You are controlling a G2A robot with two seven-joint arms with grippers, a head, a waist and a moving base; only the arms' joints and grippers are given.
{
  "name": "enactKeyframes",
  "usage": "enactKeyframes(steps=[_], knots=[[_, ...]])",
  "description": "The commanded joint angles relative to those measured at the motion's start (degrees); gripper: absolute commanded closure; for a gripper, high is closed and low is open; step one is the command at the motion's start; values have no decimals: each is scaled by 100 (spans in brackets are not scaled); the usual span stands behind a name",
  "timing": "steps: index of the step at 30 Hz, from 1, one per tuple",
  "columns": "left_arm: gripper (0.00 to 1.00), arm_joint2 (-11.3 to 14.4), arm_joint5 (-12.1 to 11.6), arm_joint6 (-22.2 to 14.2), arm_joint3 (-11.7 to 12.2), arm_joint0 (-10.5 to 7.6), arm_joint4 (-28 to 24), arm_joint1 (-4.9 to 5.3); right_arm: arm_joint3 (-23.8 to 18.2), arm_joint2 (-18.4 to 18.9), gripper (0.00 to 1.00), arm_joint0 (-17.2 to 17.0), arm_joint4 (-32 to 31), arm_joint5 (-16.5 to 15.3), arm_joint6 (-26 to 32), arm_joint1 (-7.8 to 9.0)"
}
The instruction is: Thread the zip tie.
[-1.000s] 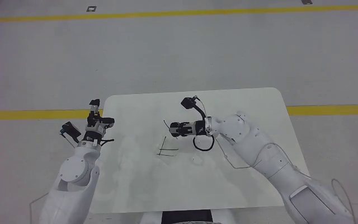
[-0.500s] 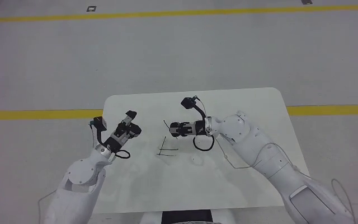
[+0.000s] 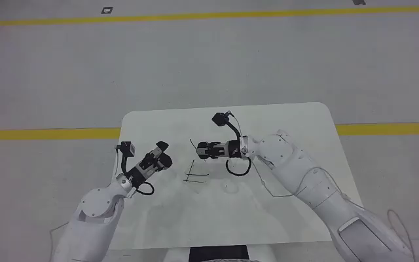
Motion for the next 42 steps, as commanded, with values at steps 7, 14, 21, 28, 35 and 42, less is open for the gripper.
enactKeyframes(steps=[7, 14, 21, 28, 35, 42], knots=[[0, 95, -328, -489, 246, -107, -229, 8, 309, -242, 100, 218, 367, 3, 233, -146], [0, 170, -319, -370, 257, -173, -42, 15, 270, -278, 100, 86, 470, 34, 172, -164], [0, 337, -353, -216, 307, -386, -27, -1, 378, -377, 100, 83, 854, 3, 171, -271], [0, 345, -340, -198, 307, -388, -29, -2, 352, -381, 100, 40, 819, 53, 87, -272], [0, 511, -292, -59, 329, -458, 67, -3, 255, -474, 100, 44, 432, 587, -223, -326], [0, 523, -301, 16, 318, -465, 138, -1, 251, -482, 100, 50, 413, 616, -242, -333]])
